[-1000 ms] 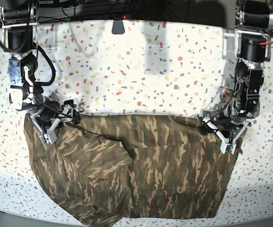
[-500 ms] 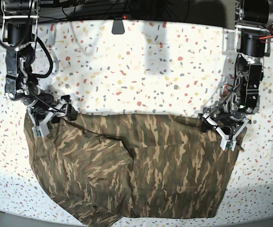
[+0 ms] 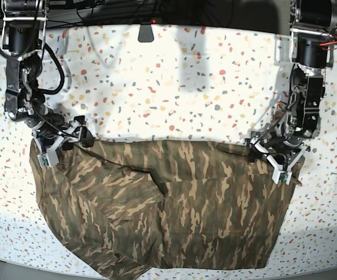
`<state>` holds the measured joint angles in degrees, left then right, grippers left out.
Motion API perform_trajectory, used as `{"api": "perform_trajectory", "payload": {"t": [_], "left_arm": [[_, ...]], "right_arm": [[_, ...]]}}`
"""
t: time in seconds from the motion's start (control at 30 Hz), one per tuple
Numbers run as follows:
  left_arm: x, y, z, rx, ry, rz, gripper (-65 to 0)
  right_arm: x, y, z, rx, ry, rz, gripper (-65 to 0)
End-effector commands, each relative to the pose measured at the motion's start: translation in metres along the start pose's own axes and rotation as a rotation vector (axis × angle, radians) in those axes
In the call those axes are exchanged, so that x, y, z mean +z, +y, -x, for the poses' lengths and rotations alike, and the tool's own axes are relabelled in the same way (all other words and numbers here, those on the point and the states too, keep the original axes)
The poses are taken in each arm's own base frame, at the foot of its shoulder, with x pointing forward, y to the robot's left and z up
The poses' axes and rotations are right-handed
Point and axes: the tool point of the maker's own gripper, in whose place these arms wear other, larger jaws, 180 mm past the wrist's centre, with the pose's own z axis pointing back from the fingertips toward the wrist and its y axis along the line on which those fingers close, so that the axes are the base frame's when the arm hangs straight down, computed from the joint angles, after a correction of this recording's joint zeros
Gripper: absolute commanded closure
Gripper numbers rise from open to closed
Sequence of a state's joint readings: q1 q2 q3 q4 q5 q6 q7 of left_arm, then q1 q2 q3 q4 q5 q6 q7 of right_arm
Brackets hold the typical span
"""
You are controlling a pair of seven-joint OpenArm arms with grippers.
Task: Fold the T-shirt properly
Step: 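Move the left gripper along the fold toward the hem and regrasp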
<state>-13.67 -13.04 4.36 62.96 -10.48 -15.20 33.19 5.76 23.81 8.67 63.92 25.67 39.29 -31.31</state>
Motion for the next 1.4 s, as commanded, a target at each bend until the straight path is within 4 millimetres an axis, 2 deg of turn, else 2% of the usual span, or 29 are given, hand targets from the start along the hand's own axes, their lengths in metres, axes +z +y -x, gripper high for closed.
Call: {"api": "perform_trajectory", "payload": {"t": [0.0, 0.23, 0.47, 0.77, 0.87, 1.0, 1.1, 1.37], "left_arm": [[0.0, -0.001, 0.028, -0.008, 0.143, 0.004, -44.6], [-0.003, 0.011, -0.042, -0.001, 0.024, -0.037, -44.6], [-0.016, -0.004, -0.073, -0.015, -0.008, -0.028, -44.6], [-0.007, 0.005, -0.128, -0.05, -0.058, -0.058, -44.6], [-0.007, 0.007, -0.135, -0.064, -0.097, -0.069, -44.6], [-0.019, 0.01, -0.117, -0.046, -0.077, -0.067, -44.6], [-0.02, 0.01, -0.119, -0.036, -0.089, -0.061, -44.6], [-0.009, 0.013, -0.17, -0.043, -0.18, -0.064, -44.6]], "right_arm": [[0.003, -0.009, 0.013, 0.028, 0.086, 0.032, -41.6], [0.002, -0.008, -0.005, 0.024, 0.047, 0.021, -41.6], [0.002, -0.006, -0.017, 0.044, 0.026, 0.009, -41.6], [0.002, -0.004, -0.018, 0.033, 0.024, 0.0, -41.6], [0.002, -0.004, -0.018, 0.033, 0.025, 0.0, -41.6], [0.002, -0.004, -0.02, 0.035, 0.017, 0.001, -41.6], [0.002, -0.005, -0.039, 0.047, -0.02, 0.004, -41.6], [0.008, -0.009, -0.113, 0.091, -0.142, 0.017, -41.6]]}}
